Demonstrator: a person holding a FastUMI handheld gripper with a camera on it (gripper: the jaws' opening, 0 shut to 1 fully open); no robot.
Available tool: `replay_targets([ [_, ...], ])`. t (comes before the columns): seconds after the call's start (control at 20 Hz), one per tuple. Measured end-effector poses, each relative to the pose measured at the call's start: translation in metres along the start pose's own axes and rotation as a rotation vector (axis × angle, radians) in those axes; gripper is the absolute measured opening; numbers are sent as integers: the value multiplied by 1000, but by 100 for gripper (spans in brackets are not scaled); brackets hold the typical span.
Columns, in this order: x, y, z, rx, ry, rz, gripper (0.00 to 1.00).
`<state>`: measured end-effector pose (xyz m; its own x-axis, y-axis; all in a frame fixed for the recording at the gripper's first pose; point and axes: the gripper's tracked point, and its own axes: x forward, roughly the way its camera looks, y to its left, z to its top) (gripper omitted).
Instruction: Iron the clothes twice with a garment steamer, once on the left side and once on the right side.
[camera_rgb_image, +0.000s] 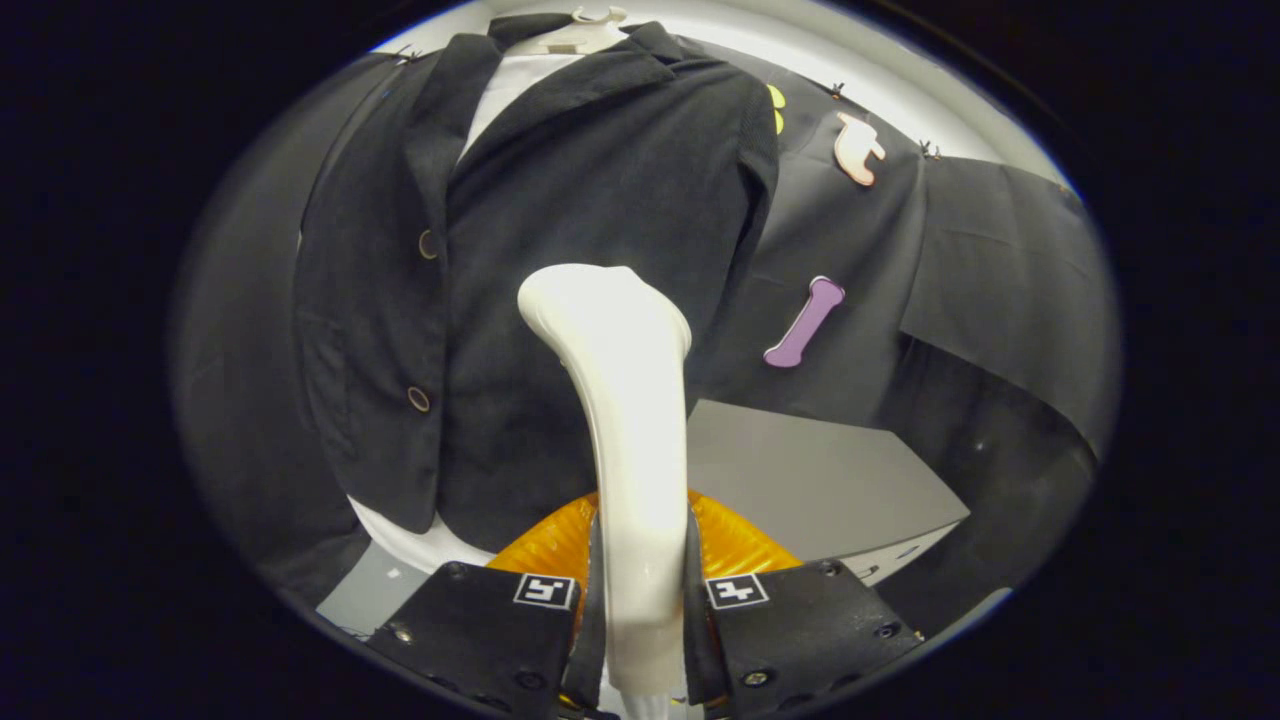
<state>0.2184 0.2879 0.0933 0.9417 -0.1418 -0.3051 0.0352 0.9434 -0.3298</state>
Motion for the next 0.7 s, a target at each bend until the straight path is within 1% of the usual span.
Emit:
replay_targets([
  [0.7,16,12,-48,-59,67,-24,34],
])
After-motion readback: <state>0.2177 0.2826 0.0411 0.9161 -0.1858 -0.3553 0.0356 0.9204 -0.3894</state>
